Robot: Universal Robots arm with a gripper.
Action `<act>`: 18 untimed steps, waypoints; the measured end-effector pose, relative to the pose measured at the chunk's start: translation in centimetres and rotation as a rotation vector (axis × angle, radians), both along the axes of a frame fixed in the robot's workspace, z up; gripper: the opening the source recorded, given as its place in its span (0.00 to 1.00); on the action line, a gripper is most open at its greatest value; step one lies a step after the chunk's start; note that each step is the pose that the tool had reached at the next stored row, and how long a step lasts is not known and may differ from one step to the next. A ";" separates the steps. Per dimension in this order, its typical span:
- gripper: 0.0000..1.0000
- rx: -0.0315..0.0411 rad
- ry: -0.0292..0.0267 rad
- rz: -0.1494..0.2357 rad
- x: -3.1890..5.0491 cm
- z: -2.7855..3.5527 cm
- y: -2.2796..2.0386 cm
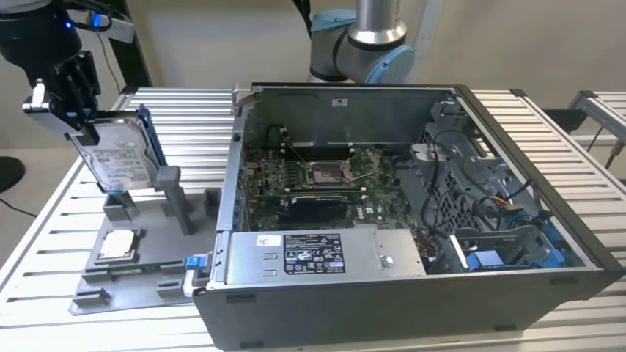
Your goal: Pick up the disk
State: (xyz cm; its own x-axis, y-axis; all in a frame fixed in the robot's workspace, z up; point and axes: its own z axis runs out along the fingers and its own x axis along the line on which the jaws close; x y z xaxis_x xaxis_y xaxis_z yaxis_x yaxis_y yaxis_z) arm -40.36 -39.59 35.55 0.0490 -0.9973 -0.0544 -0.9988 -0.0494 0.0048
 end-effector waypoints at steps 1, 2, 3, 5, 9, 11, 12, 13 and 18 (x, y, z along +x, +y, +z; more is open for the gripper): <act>0.00 0.0001 -0.0001 0.000 0.00 0.34 0.00; 0.00 0.0001 -0.0001 0.000 0.00 0.69 0.00; 0.00 -0.0001 0.0000 0.000 0.00 1.05 0.00; 0.00 0.0000 -0.0001 0.000 0.00 1.83 0.00; 0.00 0.0001 -0.0001 -0.001 0.00 3.34 0.00; 0.00 0.0000 0.0000 -0.002 0.00 4.14 -0.02; 0.00 0.0000 0.0000 -0.003 0.00 4.57 -0.03; 0.00 -0.0001 0.0001 -0.003 0.00 4.99 -0.04; 0.00 0.0000 0.0000 -0.004 0.00 6.79 -0.06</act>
